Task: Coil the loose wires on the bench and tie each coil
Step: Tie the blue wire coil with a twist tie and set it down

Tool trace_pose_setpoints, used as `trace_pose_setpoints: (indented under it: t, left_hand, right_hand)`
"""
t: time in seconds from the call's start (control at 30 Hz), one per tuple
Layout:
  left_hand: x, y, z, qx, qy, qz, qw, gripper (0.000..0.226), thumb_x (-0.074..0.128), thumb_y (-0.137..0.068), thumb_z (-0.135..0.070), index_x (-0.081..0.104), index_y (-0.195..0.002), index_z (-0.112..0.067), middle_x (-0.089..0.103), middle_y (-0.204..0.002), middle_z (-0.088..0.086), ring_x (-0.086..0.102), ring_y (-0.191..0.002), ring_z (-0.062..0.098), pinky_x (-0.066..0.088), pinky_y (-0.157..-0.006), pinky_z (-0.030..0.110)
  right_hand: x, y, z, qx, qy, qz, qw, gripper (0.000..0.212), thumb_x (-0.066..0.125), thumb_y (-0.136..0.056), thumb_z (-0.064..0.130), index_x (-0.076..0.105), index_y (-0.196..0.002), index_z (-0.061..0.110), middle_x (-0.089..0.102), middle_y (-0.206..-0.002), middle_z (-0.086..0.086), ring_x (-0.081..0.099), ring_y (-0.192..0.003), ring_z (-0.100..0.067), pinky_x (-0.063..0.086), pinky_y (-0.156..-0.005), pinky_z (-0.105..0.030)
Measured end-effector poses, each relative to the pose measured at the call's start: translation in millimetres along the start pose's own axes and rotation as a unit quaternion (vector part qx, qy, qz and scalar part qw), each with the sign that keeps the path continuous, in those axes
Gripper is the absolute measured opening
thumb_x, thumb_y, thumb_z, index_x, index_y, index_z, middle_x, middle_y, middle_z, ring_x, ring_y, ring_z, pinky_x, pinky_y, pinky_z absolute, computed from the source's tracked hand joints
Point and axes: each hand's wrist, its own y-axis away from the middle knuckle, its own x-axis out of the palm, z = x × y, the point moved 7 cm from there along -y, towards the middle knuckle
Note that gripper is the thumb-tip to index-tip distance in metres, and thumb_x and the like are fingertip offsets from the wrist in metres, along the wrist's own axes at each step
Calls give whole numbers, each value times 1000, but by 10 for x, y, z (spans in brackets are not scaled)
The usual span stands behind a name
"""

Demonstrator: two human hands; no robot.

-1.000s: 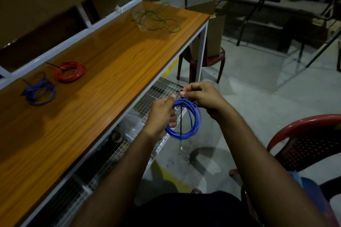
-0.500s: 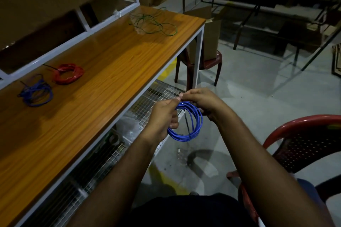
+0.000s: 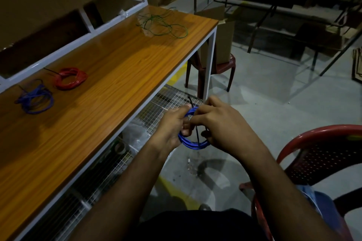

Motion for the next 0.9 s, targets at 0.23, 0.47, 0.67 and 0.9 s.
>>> trace_pose_setpoints:
  t: [0.23,0.47,0.67,0.9]
  left_hand:
    - [-75,-87,26,-14,51,-34,998,16,60,-97,-23,59,-93,-7,32,-64,3,27,-44,9,24,-35,19]
    - [17,-52,-11,8,10,-3,1000,14,57,-99,-22,60,-96,-8,28,-53,-3,24,-40,7,21,-36,19]
    - [103,-19,13,32,-54,-13,998,13,52,-100,-18,61,-105,-10,31,-56,-2,24,-44,10,22,-38,19]
    - [164,84,29,61,-106,-33,992,23,53,-101,-27,66,-107,-9,30,-58,-2,26,-47,11,22,-44,26]
  right_hand:
    - [138,24,-177,18,-70,-103,992,14,79,-79,28,71,-91,30,64,-86,13,43,-81,-15,34,-59,-27]
    - [325,173,-468,201,-379,-215,877,7,76,-86,20,69,-87,20,65,-77,9,61,-74,-11,45,-64,-23]
    - [322,276,-535,276,-458,-250,807,17,79,-84,16,68,-96,16,74,-81,5,66,-69,2,41,-60,-8]
    - [239,326,-507,314,-382,-288,820,7,76,-83,16,77,-86,22,72,-75,15,68,-74,0,51,-64,-14]
